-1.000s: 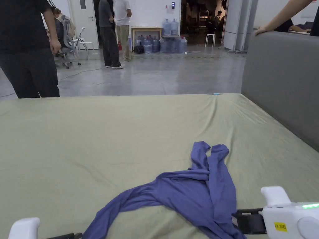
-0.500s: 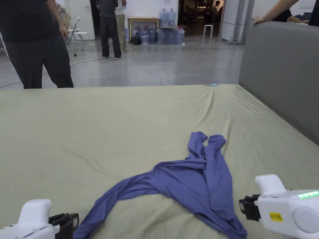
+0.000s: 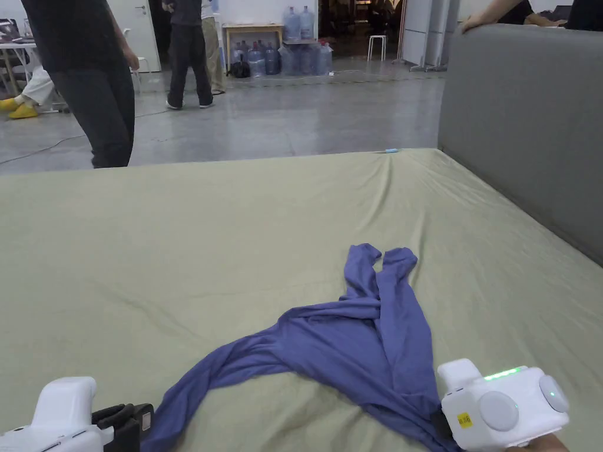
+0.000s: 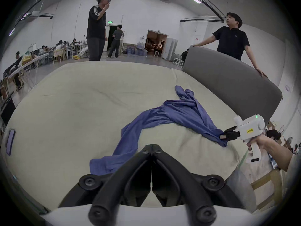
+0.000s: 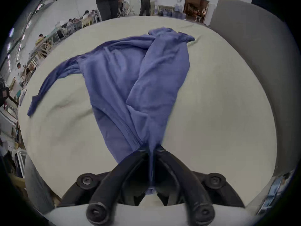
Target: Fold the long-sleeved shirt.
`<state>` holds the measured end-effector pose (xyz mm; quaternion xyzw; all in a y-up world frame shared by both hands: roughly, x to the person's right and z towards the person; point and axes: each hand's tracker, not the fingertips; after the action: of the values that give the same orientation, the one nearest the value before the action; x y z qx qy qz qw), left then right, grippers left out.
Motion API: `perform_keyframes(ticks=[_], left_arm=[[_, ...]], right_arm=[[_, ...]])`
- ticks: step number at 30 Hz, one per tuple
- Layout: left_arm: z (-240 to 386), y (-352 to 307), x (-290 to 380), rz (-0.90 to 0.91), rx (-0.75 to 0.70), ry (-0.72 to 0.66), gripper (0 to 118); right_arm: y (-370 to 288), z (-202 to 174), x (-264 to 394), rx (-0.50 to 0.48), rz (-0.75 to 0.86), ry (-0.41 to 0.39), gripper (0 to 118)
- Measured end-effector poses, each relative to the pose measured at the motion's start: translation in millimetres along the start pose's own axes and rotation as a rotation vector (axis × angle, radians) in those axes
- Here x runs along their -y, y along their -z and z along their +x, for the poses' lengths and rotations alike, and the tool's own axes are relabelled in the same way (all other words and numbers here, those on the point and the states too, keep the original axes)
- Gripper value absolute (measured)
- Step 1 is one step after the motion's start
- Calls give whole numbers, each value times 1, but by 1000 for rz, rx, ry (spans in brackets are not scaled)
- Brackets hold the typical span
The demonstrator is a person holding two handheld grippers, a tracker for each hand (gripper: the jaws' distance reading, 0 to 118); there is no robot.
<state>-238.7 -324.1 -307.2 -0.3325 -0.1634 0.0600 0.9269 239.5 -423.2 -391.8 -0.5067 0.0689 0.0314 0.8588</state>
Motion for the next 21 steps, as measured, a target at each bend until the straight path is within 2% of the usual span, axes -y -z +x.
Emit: perform_keyframes(ticks=[1,2,3,4,5,8,12,21], left_arm=[[4,5,-9,-5,20,10,6],[8,12,-19,-2,38,15,31],[15,21,-32,0,48,15,80],[22,32,-44,-8,60,21,107],[32,47,-61,-21,79,27,117],[59,99,-101,-17,154,61,117],[105,198,-148,-81,119,162,117],[174,417,-220,-134,95,156,117]], right_arm=[[-3,-1,0,-1,-5,-7,0],[-5,-2,0,-10,2,-22,0],[-7,-3,1,-3,18,-29,0],[-9,-1,1,-2,17,-36,0],[-8,0,1,-4,9,-50,0],[0,2,3,-27,-4,-64,0],[2,4,4,-43,1,-82,0],[7,13,10,-93,24,-64,0]])
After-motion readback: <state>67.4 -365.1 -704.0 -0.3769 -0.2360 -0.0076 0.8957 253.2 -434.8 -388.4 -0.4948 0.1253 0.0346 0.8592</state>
